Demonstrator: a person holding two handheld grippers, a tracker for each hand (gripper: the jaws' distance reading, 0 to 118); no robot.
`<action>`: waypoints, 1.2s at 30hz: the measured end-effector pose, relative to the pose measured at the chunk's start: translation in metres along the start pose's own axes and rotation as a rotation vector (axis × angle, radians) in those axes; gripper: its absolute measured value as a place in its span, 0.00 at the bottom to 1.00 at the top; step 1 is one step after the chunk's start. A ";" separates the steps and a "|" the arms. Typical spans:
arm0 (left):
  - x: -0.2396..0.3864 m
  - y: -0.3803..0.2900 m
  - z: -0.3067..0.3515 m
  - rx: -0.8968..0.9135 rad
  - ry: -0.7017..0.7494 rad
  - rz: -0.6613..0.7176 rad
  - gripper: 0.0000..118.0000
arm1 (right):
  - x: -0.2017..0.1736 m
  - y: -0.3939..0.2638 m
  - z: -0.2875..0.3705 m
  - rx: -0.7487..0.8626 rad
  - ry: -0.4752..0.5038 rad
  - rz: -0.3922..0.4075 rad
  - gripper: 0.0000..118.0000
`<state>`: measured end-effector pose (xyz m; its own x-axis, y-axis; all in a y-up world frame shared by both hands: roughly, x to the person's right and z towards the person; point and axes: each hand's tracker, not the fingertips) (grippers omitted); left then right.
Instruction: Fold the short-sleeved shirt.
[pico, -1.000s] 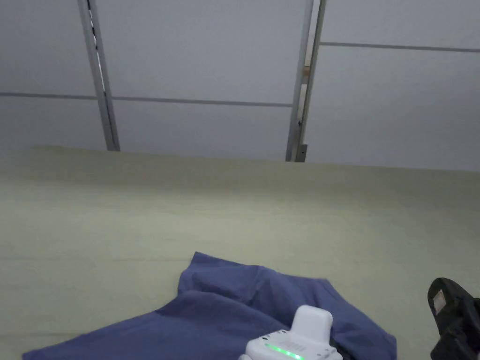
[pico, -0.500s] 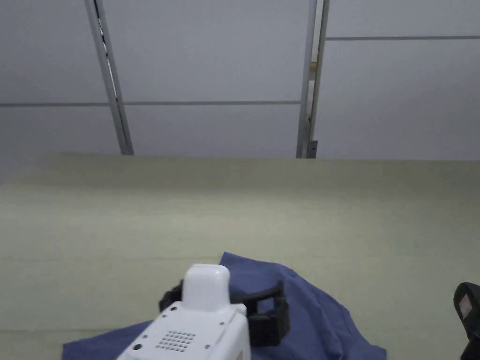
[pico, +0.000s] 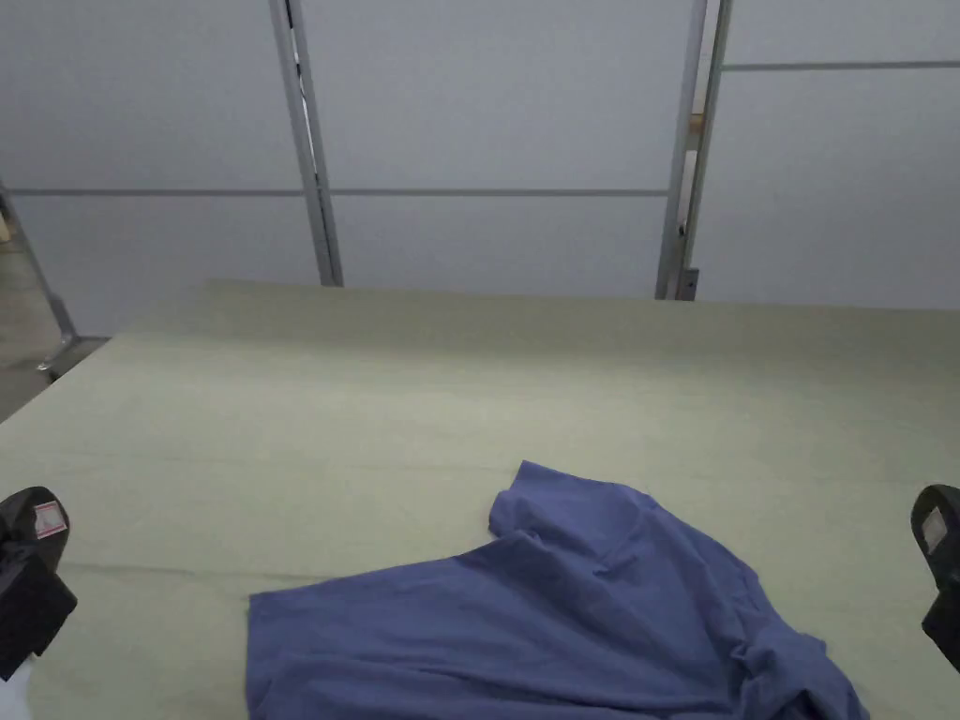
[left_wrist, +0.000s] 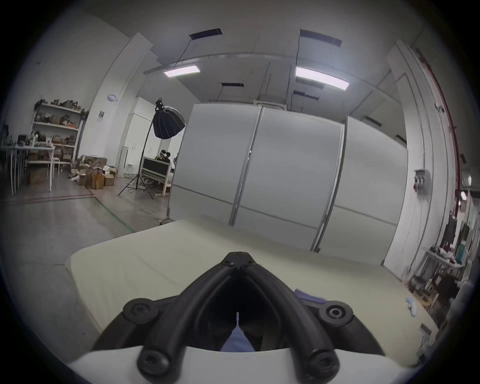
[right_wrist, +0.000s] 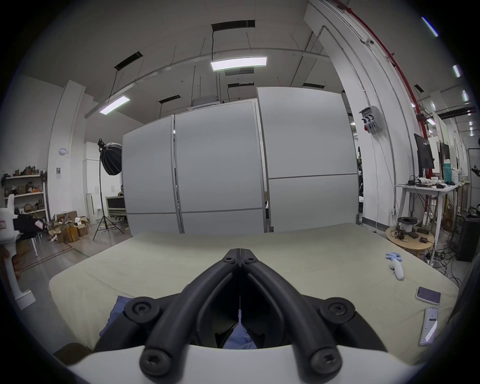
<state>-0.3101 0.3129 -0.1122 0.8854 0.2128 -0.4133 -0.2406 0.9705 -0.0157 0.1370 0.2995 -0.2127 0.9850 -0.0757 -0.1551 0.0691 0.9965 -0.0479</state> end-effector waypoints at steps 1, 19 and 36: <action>0.006 -0.003 -0.002 -0.044 -0.022 -0.008 0.00 | -0.001 0.001 0.000 0.000 0.002 0.000 0.02; -0.006 -0.227 -0.163 -1.174 0.179 0.062 0.73 | 0.016 -0.056 -0.046 -0.235 -0.017 0.002 0.02; 0.011 -0.192 -0.130 -1.121 0.077 0.075 0.07 | 0.114 -0.226 -0.199 -1.112 -0.041 -0.271 0.53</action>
<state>-0.3061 0.1146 -0.2322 0.8361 0.2209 -0.5022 -0.5482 0.2977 -0.7816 0.2021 0.0584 -0.4161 0.9649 -0.2615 0.0243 0.1215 0.3622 -0.9242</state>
